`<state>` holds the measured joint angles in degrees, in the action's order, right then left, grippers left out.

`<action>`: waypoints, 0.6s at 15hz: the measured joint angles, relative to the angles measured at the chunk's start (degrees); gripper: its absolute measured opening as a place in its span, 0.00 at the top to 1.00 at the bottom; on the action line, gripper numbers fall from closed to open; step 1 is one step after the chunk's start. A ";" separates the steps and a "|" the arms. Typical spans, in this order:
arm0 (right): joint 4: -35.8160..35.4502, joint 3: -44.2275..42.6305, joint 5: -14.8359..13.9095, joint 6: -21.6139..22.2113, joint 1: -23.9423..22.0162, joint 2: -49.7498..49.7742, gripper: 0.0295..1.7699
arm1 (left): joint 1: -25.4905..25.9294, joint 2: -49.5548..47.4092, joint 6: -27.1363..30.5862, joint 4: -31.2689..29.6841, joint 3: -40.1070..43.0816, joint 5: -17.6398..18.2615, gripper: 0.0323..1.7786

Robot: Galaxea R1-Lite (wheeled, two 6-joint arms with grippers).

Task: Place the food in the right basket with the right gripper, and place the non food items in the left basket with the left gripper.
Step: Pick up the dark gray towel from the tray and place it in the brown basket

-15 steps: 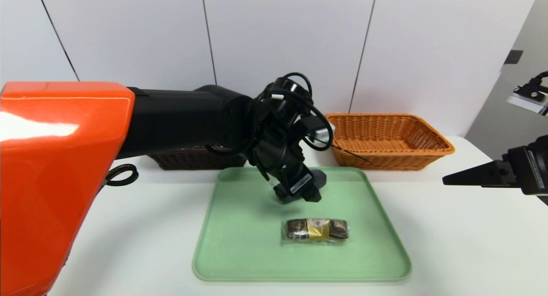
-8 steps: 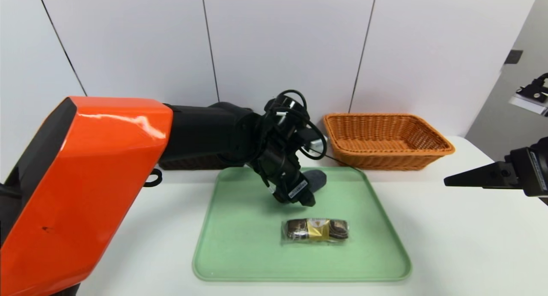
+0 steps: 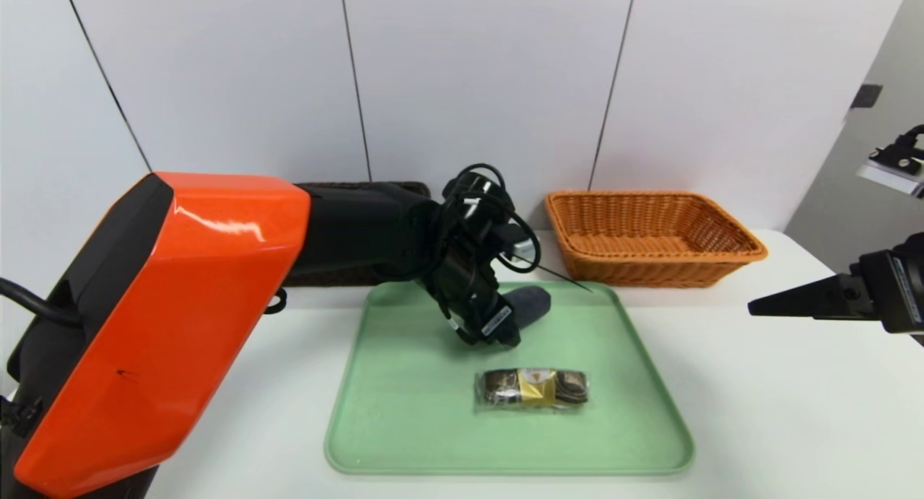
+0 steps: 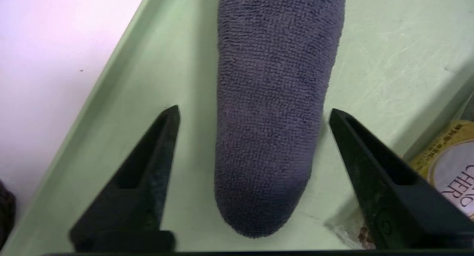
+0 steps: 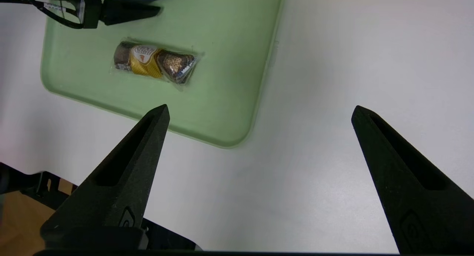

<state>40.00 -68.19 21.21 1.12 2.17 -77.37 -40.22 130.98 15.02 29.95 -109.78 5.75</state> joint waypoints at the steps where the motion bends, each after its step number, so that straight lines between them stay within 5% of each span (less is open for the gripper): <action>1: -0.01 0.00 0.00 0.00 0.00 -0.02 0.04 | -0.05 0.23 -0.02 0.02 -0.10 -0.05 0.33; 5: -0.06 0.00 0.00 0.02 0.00 -0.07 0.04 | 0.09 0.65 -0.04 0.02 -0.48 -0.02 0.59; 7: -0.21 0.00 0.06 0.00 0.00 -0.16 0.04 | 0.00 -0.10 0.17 0.17 -0.87 0.06 0.84; 9: -0.67 0.00 0.15 0.00 0.00 -0.27 0.04 | 0.09 -1.79 0.33 0.55 -1.90 0.09 0.84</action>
<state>39.33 -68.19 21.36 1.12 2.17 -77.64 -40.13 129.18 15.35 30.50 -111.68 5.84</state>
